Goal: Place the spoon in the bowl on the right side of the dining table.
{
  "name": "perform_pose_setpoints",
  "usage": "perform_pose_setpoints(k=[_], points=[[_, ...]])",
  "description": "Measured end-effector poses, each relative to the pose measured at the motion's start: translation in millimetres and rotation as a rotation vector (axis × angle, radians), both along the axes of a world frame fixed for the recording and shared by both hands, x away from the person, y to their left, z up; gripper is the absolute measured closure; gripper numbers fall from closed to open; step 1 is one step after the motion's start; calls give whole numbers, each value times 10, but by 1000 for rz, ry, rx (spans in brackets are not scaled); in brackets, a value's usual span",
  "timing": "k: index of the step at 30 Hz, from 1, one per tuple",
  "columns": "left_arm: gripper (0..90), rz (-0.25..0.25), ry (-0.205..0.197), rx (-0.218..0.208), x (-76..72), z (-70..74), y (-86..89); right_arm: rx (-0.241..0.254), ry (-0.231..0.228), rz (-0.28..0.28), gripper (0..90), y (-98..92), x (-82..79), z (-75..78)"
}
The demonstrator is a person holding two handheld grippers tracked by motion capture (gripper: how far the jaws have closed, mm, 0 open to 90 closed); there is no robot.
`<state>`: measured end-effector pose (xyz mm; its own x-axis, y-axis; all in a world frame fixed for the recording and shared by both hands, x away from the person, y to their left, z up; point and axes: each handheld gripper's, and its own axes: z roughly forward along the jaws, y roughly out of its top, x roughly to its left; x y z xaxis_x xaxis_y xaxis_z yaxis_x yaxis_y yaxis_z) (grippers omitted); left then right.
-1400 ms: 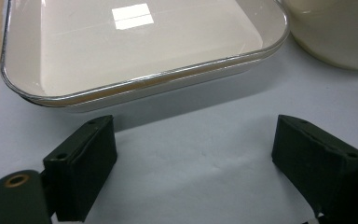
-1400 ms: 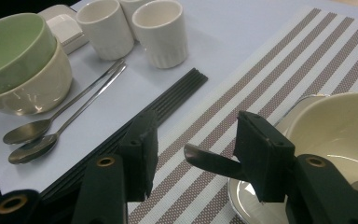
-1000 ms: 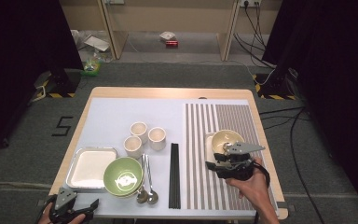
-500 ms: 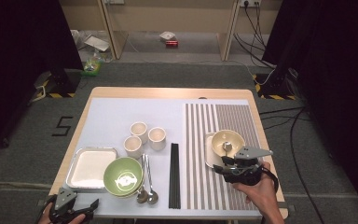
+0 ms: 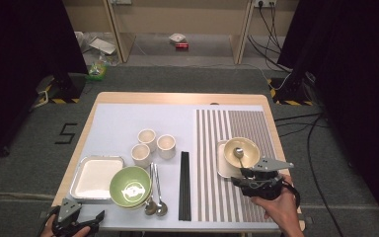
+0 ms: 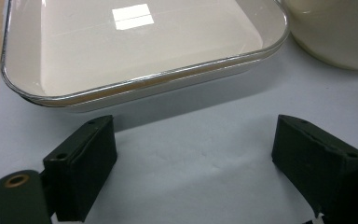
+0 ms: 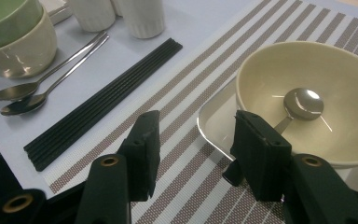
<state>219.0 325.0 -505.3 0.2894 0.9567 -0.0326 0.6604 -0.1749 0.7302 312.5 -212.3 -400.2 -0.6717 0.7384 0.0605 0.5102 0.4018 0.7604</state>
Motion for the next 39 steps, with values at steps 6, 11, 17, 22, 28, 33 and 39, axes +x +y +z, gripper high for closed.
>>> perform_pose_setpoints(k=[6, 11, 17, 22, 28, 33, 39], points=[[125, -1, 1, 4, -1, 1, 3, -5, 1, -14, 524, -60, -21, 5], [125, -1, 1, 3, -1, 1, 3, -9, -5, -29, 523, -108, -45, 24], [125, 0, 0, 0, -1, 0, 0, 5, -12, -49, 497, -159, -79, 62], [125, 0, -1, 0, 0, 0, 0, 29, -25, -91, 437, -207, -84, 106], [125, 0, -1, 0, -1, -1, 0, 45, -27, -137, 404, -289, -81, 132], [126, -1, 0, 3, -1, 0, 3, 35, -18, -164, 399, -347, -92, 114], [126, -2, 1, 4, -1, 1, 4, 31, -3, -174, 400, -384, -122, 53]])
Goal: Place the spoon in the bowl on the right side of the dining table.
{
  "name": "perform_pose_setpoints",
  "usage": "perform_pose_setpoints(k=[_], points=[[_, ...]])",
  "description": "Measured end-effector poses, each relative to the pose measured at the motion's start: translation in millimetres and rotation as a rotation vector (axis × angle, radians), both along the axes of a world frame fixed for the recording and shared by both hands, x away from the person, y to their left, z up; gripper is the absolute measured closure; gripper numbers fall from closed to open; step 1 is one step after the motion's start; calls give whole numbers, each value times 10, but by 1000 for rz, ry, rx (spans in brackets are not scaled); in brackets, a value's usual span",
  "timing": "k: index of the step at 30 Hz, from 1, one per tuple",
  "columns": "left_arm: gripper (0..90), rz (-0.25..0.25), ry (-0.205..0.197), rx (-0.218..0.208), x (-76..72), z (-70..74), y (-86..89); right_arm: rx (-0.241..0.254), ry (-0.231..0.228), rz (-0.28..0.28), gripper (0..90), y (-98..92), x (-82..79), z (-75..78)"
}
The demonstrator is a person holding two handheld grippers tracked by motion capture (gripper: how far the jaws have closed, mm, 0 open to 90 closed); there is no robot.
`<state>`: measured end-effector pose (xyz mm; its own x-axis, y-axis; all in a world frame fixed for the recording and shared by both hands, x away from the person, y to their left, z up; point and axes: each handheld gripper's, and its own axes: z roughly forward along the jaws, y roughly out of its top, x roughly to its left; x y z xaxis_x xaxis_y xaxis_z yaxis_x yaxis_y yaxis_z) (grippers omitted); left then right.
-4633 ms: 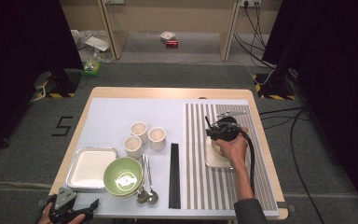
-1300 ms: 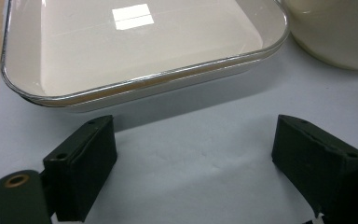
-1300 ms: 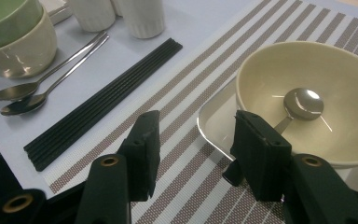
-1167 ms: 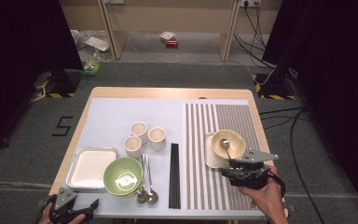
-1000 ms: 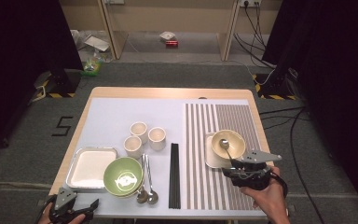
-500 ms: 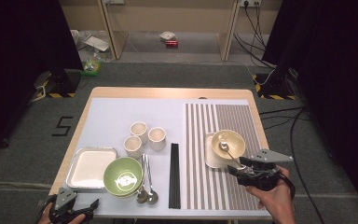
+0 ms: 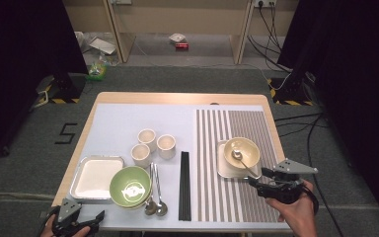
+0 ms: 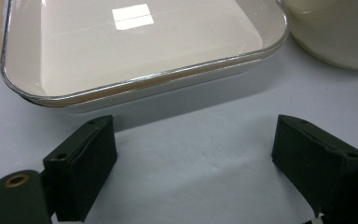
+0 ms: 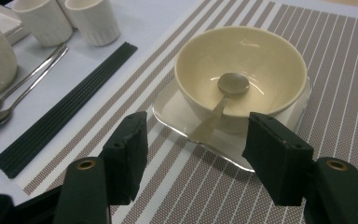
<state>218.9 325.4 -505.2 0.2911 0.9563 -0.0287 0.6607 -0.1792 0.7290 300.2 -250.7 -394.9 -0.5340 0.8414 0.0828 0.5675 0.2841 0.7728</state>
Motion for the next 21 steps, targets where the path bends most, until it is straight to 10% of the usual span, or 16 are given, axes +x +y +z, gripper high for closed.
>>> perform_pose_setpoints(k=[21], points=[[125, 0, 0, -1, 0, 0, 0, -47, 67, 17, 402, 140, 0, -342]])
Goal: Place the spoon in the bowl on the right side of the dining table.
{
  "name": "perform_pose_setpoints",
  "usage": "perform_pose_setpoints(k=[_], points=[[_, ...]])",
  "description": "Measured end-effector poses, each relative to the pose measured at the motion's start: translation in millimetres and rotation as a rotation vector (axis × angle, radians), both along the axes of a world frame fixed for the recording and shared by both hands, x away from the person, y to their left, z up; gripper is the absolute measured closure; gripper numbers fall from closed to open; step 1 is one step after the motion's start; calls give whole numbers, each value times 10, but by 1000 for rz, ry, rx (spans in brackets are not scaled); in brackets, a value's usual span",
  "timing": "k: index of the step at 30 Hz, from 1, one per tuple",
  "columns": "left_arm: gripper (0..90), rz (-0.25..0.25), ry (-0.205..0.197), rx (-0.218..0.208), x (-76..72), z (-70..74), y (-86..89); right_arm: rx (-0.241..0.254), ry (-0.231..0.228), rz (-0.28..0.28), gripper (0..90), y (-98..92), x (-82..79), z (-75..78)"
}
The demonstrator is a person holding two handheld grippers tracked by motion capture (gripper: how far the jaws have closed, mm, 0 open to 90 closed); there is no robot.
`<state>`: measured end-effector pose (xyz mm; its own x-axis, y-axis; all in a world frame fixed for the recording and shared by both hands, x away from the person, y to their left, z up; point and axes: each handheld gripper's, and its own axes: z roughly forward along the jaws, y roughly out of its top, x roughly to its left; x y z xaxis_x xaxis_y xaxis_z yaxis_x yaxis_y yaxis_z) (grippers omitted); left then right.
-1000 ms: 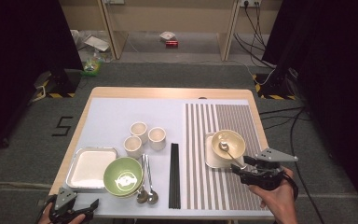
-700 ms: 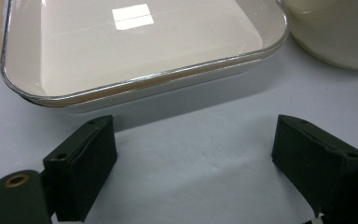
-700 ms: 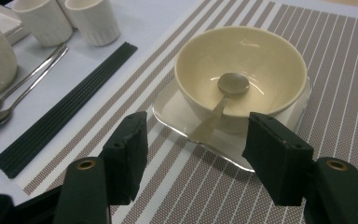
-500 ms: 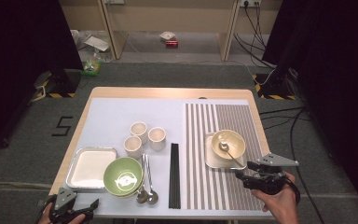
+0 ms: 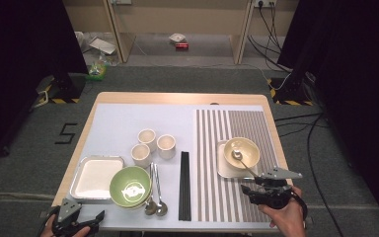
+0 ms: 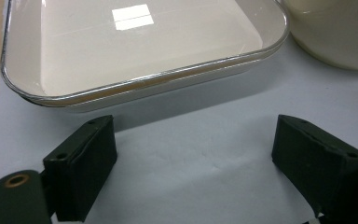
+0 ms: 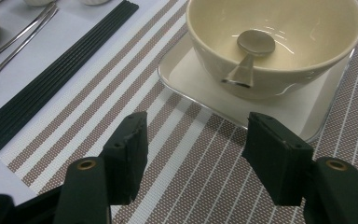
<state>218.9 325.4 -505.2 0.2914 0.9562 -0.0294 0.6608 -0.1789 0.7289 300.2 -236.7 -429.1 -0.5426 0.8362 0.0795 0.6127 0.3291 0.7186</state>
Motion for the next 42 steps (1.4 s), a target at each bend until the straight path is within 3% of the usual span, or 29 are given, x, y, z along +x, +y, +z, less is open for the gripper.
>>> perform_pose_setpoints(k=[17, 42], points=[[125, 0, 0, 0, 1, 0, -1, -25, 37, 56, 410, 370, -19, -136], [124, -2, 6, -1, 6, 4, -2, -57, 48, 137, 391, 826, 35, -217]])
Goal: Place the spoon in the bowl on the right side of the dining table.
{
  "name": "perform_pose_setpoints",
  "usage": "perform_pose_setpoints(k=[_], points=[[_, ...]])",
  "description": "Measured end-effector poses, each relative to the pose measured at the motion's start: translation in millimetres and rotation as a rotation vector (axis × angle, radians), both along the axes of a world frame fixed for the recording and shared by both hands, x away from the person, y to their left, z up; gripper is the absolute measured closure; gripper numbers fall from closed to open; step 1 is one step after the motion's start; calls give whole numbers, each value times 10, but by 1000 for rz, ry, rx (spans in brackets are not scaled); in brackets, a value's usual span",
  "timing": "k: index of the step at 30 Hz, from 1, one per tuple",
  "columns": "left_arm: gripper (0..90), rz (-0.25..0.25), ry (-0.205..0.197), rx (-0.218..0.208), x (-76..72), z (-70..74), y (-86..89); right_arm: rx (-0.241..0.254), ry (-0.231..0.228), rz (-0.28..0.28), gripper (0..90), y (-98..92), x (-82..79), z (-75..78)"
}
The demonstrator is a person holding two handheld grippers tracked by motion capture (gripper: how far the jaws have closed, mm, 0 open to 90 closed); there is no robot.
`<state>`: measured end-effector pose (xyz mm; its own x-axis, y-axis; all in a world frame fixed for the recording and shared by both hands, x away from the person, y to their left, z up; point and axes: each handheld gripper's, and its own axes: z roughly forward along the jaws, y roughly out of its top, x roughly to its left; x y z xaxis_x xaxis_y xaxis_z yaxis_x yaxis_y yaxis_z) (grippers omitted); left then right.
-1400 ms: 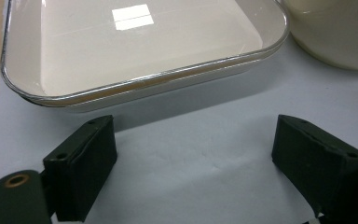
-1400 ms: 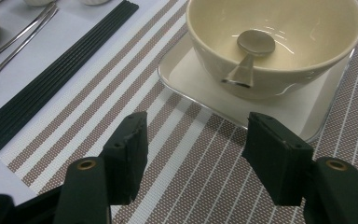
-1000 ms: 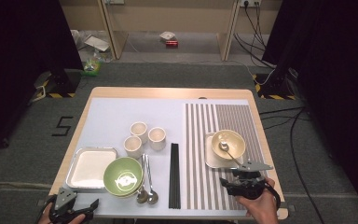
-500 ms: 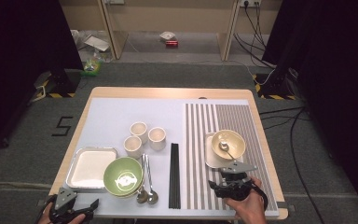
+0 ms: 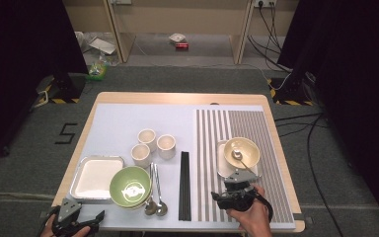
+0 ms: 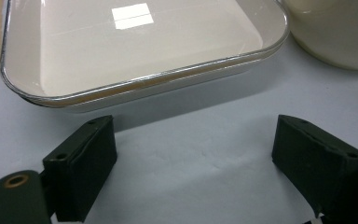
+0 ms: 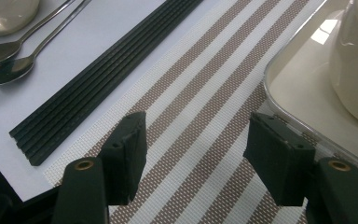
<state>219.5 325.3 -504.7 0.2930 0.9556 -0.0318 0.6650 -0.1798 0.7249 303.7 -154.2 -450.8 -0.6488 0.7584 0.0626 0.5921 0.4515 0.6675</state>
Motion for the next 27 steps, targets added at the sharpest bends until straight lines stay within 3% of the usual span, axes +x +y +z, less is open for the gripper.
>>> perform_pose_setpoints(k=[27], points=[[124, 0, 1, 0, 0, 0, -1, 11, 21, 33, 327, 375, 150, 13]])
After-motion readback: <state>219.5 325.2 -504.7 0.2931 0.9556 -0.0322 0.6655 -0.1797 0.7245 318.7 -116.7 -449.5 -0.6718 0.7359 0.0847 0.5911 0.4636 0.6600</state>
